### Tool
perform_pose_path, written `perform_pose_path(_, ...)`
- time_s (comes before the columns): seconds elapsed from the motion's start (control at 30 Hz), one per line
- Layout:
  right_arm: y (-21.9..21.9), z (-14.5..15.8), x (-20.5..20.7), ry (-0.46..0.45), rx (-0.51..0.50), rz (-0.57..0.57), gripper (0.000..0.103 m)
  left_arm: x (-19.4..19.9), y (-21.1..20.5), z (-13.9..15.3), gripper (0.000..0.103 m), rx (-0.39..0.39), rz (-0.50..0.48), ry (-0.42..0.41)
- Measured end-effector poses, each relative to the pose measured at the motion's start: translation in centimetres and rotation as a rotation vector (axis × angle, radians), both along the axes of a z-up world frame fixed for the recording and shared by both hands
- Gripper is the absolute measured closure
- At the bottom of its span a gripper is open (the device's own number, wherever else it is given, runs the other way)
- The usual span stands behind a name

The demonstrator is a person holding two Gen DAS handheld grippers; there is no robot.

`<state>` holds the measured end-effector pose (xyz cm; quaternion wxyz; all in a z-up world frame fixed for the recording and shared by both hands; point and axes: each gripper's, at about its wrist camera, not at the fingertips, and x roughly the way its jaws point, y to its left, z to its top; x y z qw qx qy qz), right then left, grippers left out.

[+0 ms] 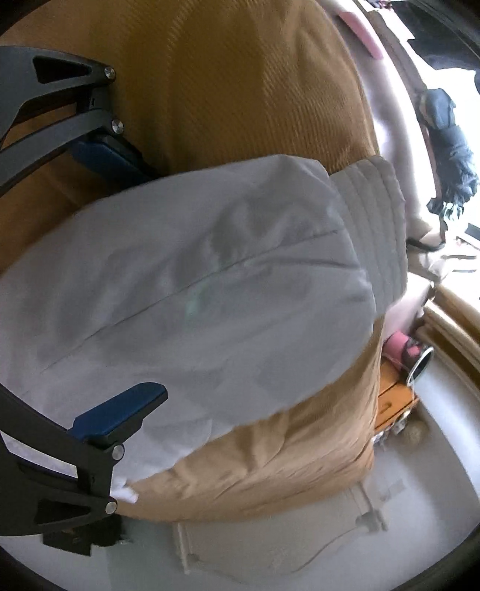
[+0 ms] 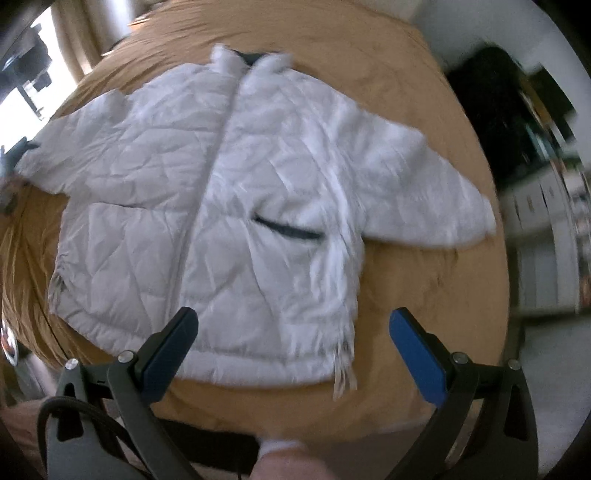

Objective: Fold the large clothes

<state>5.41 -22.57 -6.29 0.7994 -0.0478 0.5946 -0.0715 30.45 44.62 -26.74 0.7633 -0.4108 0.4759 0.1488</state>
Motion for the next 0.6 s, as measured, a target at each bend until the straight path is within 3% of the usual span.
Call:
perform_pose_path(0.03,0.1,-0.5,1.0,-0.004,-0.021,0.021,0.0,0.0,0.2,-0.1,0.009,0.024,-0.005,-0.006)
perform_pose_path(0.1,0.4,-2.6,3.3,-0.001,-0.119,0.067,0.0,0.4,-0.2,0.3,0.051,0.133,-0.05,0.026)
perform_pose_path(0.13,0.5,-3.1,3.9,-0.01,-0.143,0.081,0.0,0.3,-0.7,0.3,0.074,0.137,-0.071,0.029)
perform_pose_path(0.17,0.7,-3.8,4.5,-0.021,-0.166,0.09,0.0,0.2,-0.9,0.7,0.089,0.115,-0.078,0.005)
perform_pose_path(0.23,0.9,-5.4,5.5,-0.019,-0.183,0.096,0.0,-0.7,-1.0,2.3,0.093,0.08,-0.052,-0.074)
perform_pose_path(0.37,1.2,-7.3,5.9,-0.024,-0.049,0.104,0.0,-3.1,-2.8,7.6,0.095,0.068,-0.03,-0.249)
perform_pose_path(0.5,0.4,-7.5,6.8,-0.101,0.091,0.045,0.0,-4.6,-8.3,14.7,0.096,0.095,-0.116,-0.441)
perform_pose_path(0.6,-1.7,-7.2,7.6,-0.167,0.219,-0.049,0.0,-4.9,-16.6,19.8,0.096,0.139,-0.259,-0.548)
